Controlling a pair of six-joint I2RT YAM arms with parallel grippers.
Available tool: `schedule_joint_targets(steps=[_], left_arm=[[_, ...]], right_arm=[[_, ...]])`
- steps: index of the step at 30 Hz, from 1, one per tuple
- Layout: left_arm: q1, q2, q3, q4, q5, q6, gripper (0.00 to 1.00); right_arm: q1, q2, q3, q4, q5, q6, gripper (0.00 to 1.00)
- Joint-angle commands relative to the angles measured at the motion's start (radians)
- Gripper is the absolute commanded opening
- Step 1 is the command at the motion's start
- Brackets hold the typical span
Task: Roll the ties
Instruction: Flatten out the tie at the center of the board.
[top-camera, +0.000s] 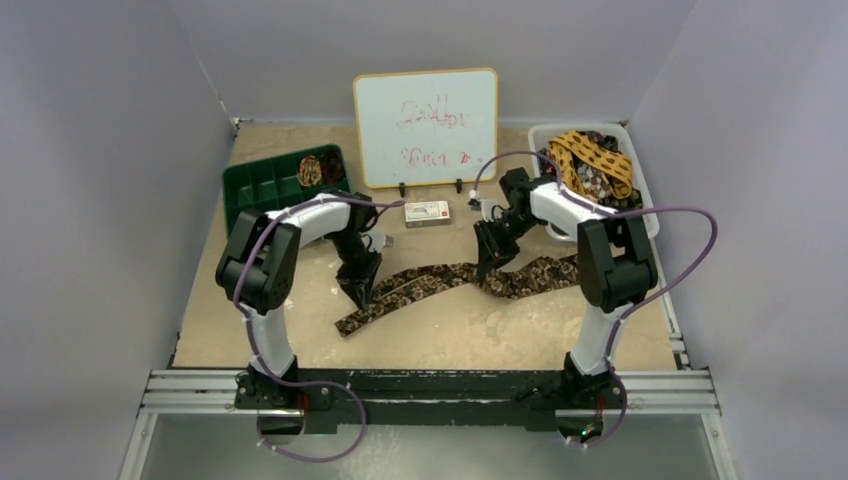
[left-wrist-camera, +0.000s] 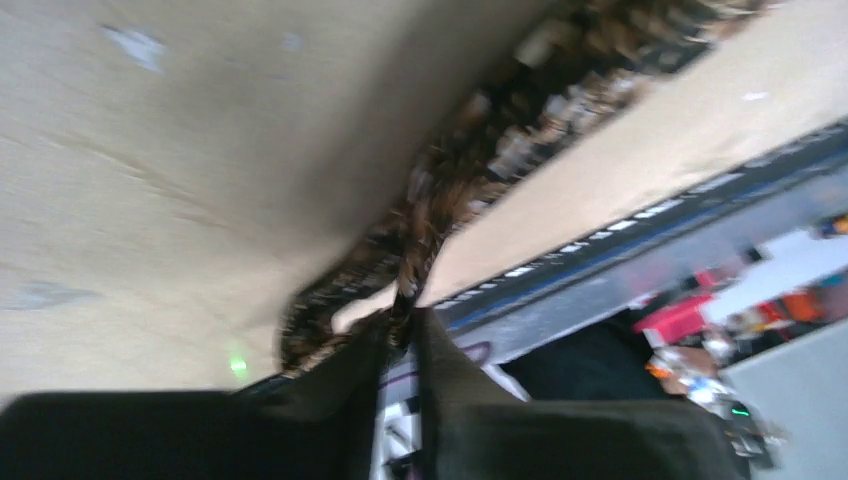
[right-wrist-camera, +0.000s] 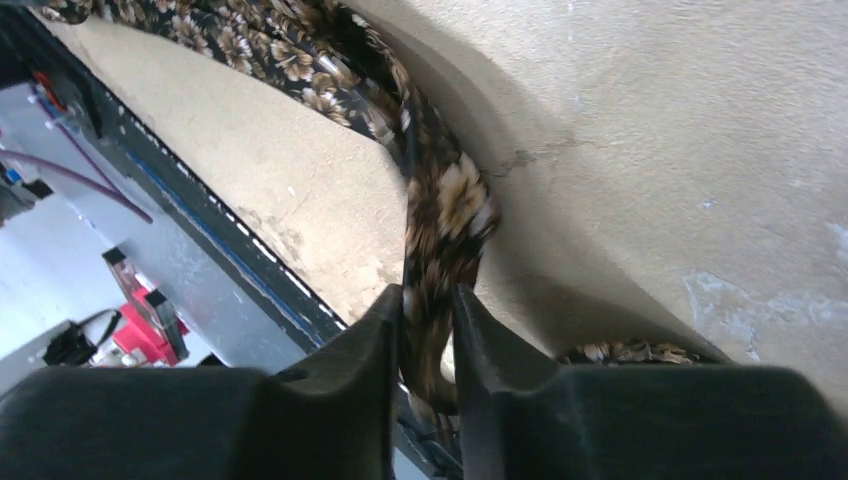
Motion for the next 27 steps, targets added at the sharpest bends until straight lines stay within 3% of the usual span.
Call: schedule_joint_targets(steps=[1,3,9,14,18,21,24,27], left_arm=[[-0.003,0.019,-0.006,-0.020,-0.257,-0.080,0.33],[-0.001,-0.018,0.004,-0.016,-0.341,-0.111,0.42],[0.002,-0.139,0.077,-0.028,-0.447,-0.140,0.50],[0.024,-0.270,0.063,0.039,-0.472,-0.191,0.53],[0.045,-0.440,-0.068,0.232,-0.322,-0.335,0.55],[0.048,-0.592,-0.232,0.428,-0.249,-0.530,0.60],[0.048,-0.737,-0.392,0.565,-0.226,-0.691,0.61],[0.050,-0.868,-0.490,0.580,-0.265,-0.791,0.62]], right_arm=[[-0.002,-0.077,0.007,0.017,0.082,0.045,0.34],[-0.002,-0.117,0.008,0.037,0.125,0.075,0.37],[-0.002,-0.213,0.008,0.076,0.248,0.107,0.42],[0.013,-0.292,-0.045,0.190,0.132,0.062,0.48],[0.104,-0.346,-0.158,0.463,0.096,0.078,0.55],[0.220,-0.315,-0.206,0.692,0.139,0.055,0.57],[0.289,-0.227,-0.168,0.700,0.176,0.013,0.57],[0.343,-0.144,-0.132,0.711,0.185,-0.058,0.57]])
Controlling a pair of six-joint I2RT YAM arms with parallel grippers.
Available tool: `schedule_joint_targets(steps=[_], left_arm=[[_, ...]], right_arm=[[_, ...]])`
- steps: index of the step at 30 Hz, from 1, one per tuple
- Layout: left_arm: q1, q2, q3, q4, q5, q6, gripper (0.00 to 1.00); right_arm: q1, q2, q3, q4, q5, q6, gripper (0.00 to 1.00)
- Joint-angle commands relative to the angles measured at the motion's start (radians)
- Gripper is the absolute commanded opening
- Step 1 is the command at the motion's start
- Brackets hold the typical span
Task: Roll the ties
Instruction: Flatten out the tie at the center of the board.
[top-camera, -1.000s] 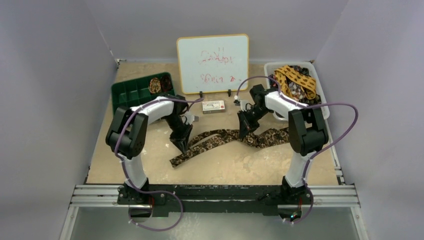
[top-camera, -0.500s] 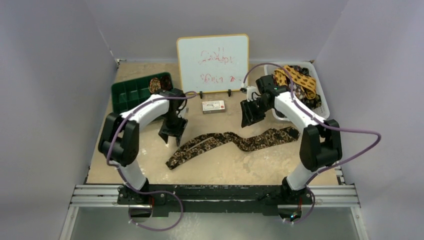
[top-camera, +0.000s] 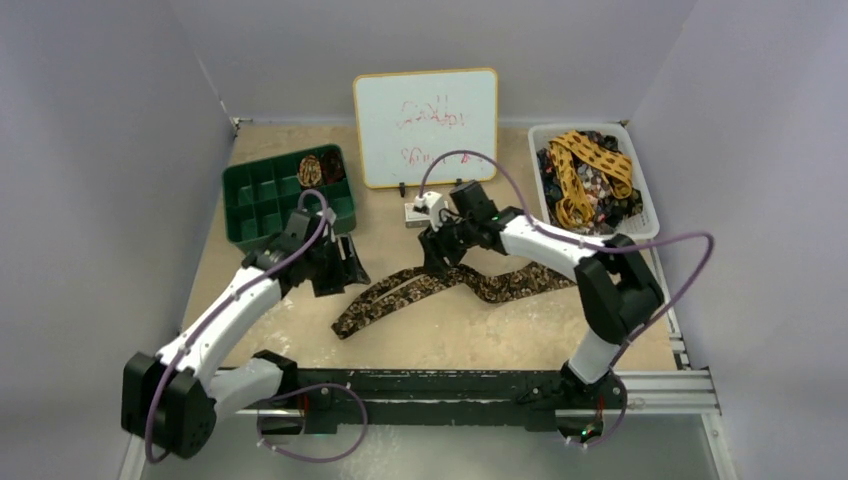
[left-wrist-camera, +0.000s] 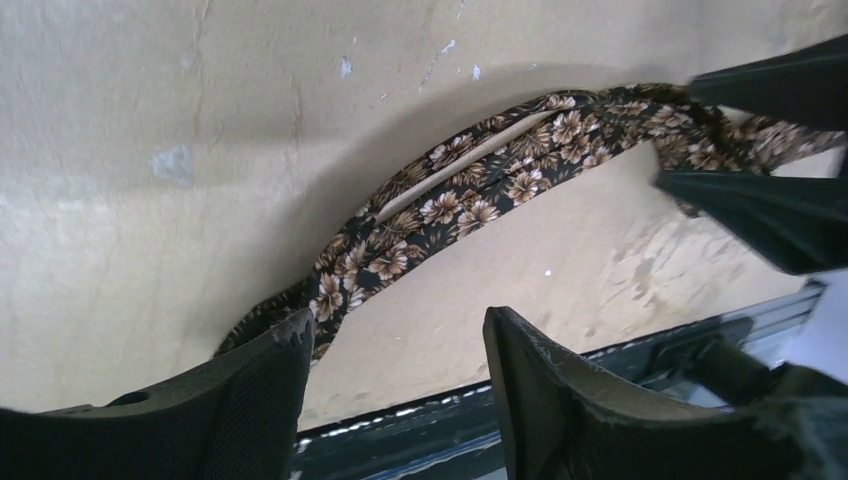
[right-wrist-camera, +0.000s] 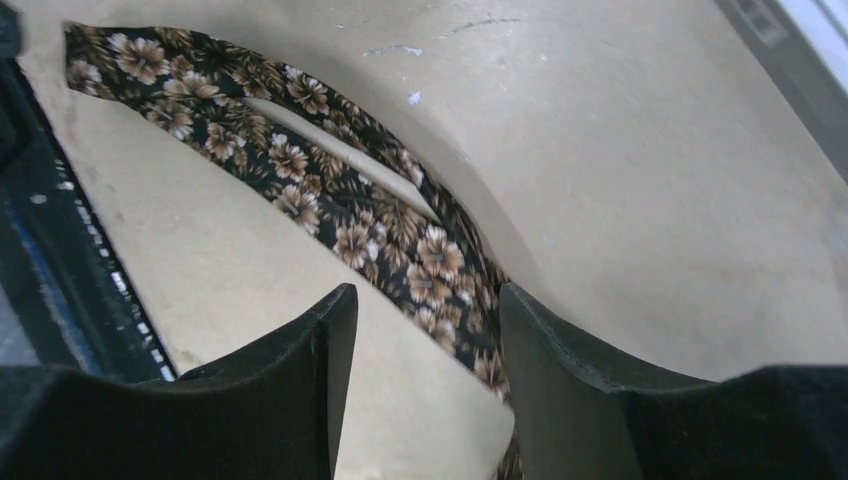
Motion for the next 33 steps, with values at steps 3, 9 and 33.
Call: schedule_joint_targets(steps=[3,9,33], left_arm=[[0.005,-0.210,-0.143,0.130,-0.021,-0.270,0.63],[0.005,-0.232,-0.124,0.076,-0.036,-0.251,0.63],[0.005,-0.191,-0.125,0.108,0.073,-0.175,0.63]], right_arm=[[0.067,0.133,0.079,0.128,0.013,-0.143,0.58],[0.098,0.248,0.179,0.031,0.018,-0.218,0.49],[0.097,0.347,0.315,-0.548,-0.309,-0.290,0.00]])
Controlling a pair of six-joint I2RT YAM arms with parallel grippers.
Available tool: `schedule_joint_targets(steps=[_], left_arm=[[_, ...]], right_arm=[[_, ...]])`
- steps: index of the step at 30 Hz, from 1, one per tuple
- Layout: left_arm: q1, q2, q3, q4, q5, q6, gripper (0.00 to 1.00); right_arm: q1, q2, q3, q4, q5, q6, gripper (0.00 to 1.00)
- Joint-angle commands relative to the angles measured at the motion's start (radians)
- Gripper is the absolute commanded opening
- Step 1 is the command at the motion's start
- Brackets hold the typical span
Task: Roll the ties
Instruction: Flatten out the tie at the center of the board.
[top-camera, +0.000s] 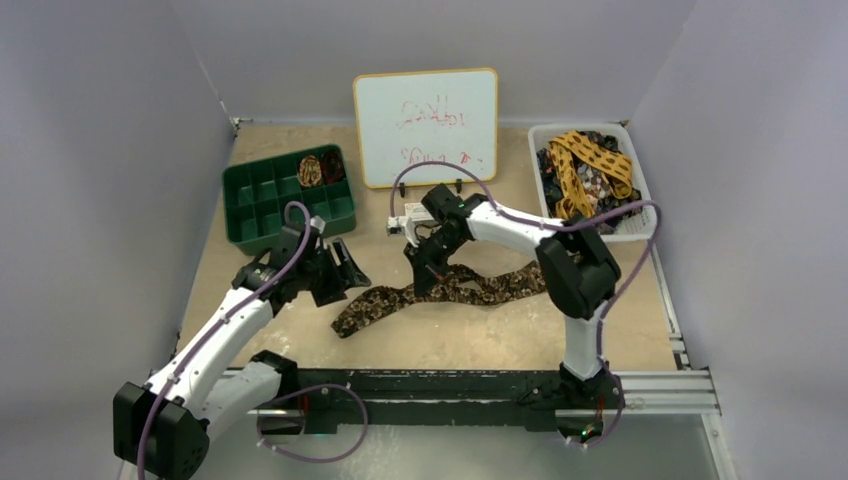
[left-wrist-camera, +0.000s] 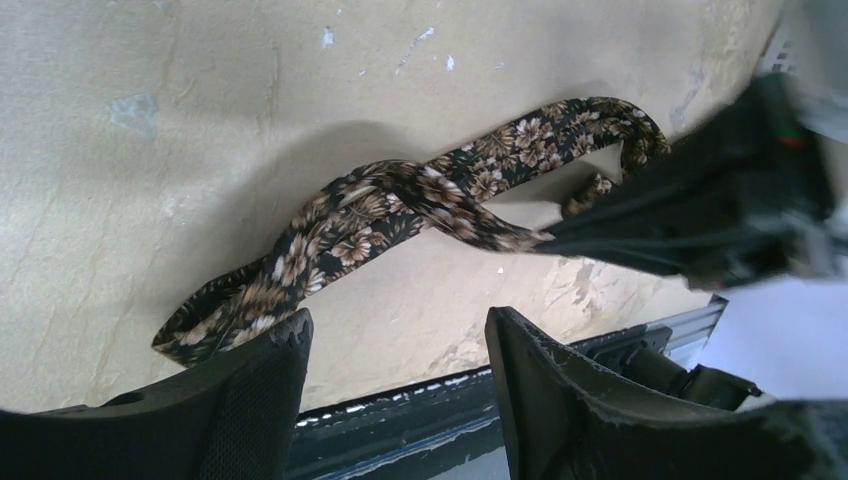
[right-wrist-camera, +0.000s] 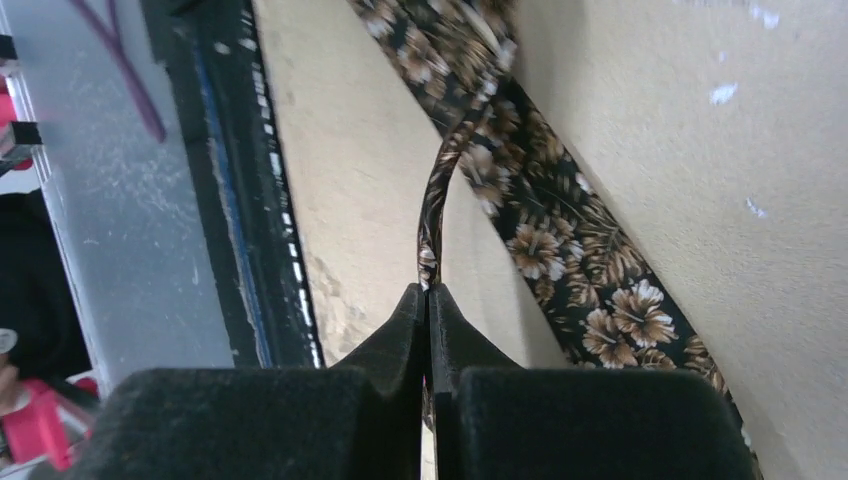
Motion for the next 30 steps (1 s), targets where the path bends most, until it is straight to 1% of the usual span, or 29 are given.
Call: schedule_joint_targets(steps=[1,4,6,8,9,13,14,15,17,20,22,24,25,27,30], left_arm=[[0.004,0.005,0.010,0.050,0.065,0.035,0.63],[0.004,-0.005,-0.008,0.063,0.081,0.026,0.63],[0.004,-0.009,-0.013,0.064,0.090,0.026,0.63],[0.004,-0.010,-0.022,0.071,0.102,0.027,0.63],[0.005,-0.008,-0.026,0.080,0.115,0.029,0.63],[0.004,0.008,-0.046,0.110,0.154,0.029,0.63],[0.004,0.008,-0.049,0.112,0.154,0.029,0.63],[0.004,0.006,-0.052,0.118,0.155,0.029,0.63],[0.003,0.003,-0.052,0.131,0.161,0.029,0.63],[0.003,0.007,-0.055,0.172,0.196,0.030,0.63],[0.002,0.010,-0.067,0.214,0.239,0.018,0.64],[-0.002,0.010,-0.094,0.271,0.281,0.000,0.63],[-0.006,0.012,-0.108,0.299,0.294,-0.017,0.63],[-0.012,0.021,-0.136,0.343,0.317,-0.035,0.63],[-0.017,0.042,-0.151,0.359,0.325,-0.035,0.63]], right_arm=[[0.001,0.126,0.080,-0.184,0.072,-0.045,0.00],[-0.006,0.154,0.132,-0.160,0.155,0.003,0.00],[-0.015,0.130,0.148,-0.127,0.234,0.058,0.11],[-0.017,0.077,0.151,-0.102,0.293,0.089,0.24],[-0.019,0.044,0.142,-0.091,0.323,0.103,0.29],[-0.030,-0.111,0.052,-0.048,0.418,0.120,0.41],[-0.036,-0.155,0.013,-0.032,0.449,0.124,0.45],[-0.048,-0.190,-0.023,-0.006,0.500,0.136,0.51],[-0.080,-0.243,-0.096,0.004,0.569,0.158,0.58],[-0.162,-0.277,-0.150,-0.002,0.543,0.209,0.60],[-0.201,-0.282,-0.202,0.006,0.575,0.281,0.61],[-0.216,-0.271,-0.232,0.012,0.621,0.318,0.60],[-0.218,-0.258,-0.237,0.009,0.633,0.320,0.59],[-0.219,-0.219,-0.239,0.006,0.602,0.320,0.56],[-0.219,-0.182,-0.246,0.014,0.517,0.317,0.50]])
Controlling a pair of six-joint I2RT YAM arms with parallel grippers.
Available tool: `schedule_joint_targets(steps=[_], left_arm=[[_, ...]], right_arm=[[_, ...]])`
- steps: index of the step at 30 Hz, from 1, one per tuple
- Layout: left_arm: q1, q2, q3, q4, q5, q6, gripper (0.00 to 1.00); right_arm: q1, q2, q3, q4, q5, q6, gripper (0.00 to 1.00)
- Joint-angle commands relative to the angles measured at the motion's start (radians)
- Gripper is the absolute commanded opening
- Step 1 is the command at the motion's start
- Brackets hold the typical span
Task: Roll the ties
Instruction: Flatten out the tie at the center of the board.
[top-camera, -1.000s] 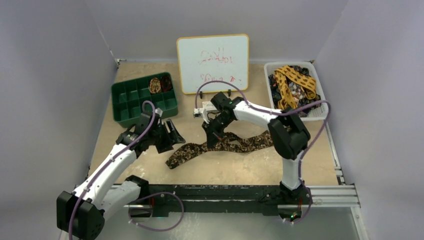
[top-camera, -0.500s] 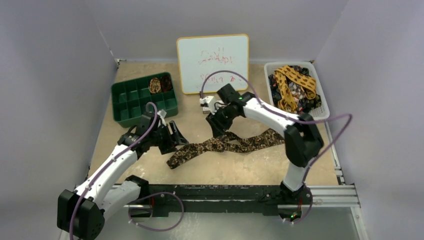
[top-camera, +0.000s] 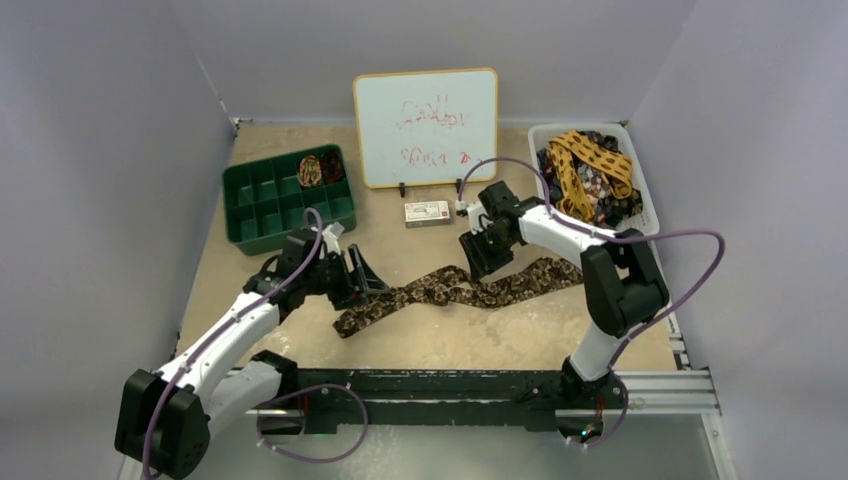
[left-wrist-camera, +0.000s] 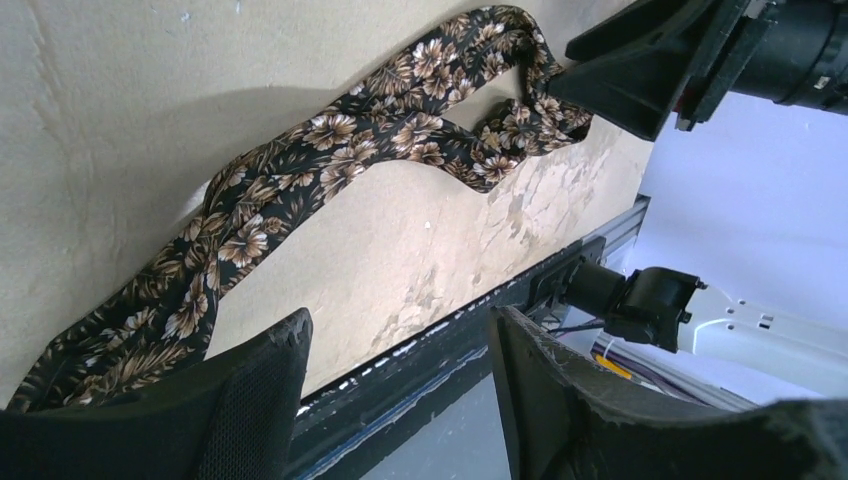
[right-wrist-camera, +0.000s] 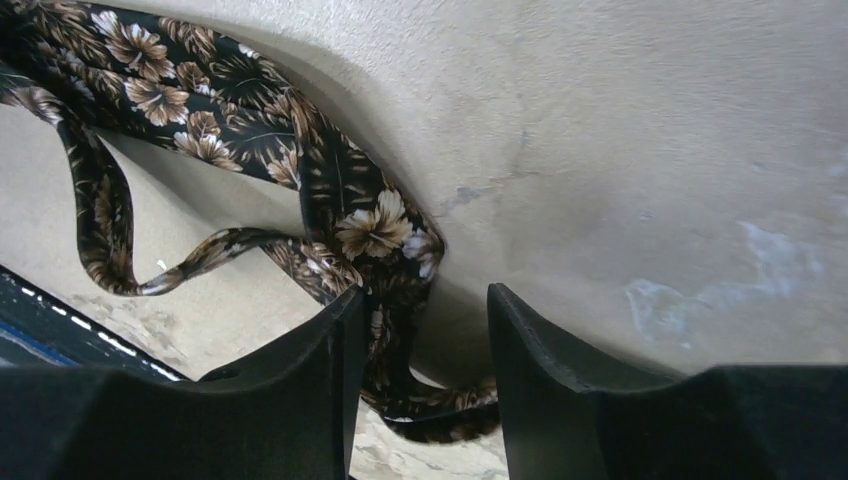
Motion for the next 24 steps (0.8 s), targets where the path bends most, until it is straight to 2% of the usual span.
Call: schedule_joint_targets(steps=[1,4,9,19,22,24], left_arm=[[-0.010,0.027,-0.024,0.092,0.059,-0.018,0.63],[-0.011,0.036,-0.017,0.086,0.049,-0.014,0.63],[-0.010,0.061,0.011,0.069,0.032,0.001,0.63],[-0.010,0.054,0.086,-0.060,-0.055,0.050,0.63],[-0.010,0.043,0.104,-0.103,-0.079,0.063,0.63],[-0.010,0.037,0.117,-0.129,-0.094,0.072,0.63]], right_arm=[[0.014,0.028,-0.005,0.009,-0.085,0.037,0.46],[0.016,0.043,-0.027,0.056,-0.172,0.098,0.35],[0.031,0.059,-0.064,0.136,-0.283,0.200,0.23],[0.204,0.113,-0.045,0.331,-0.348,0.450,0.15],[0.246,0.120,-0.021,0.447,-0.408,0.561,0.18],[0.249,0.117,0.018,0.423,-0.401,0.569,0.22]])
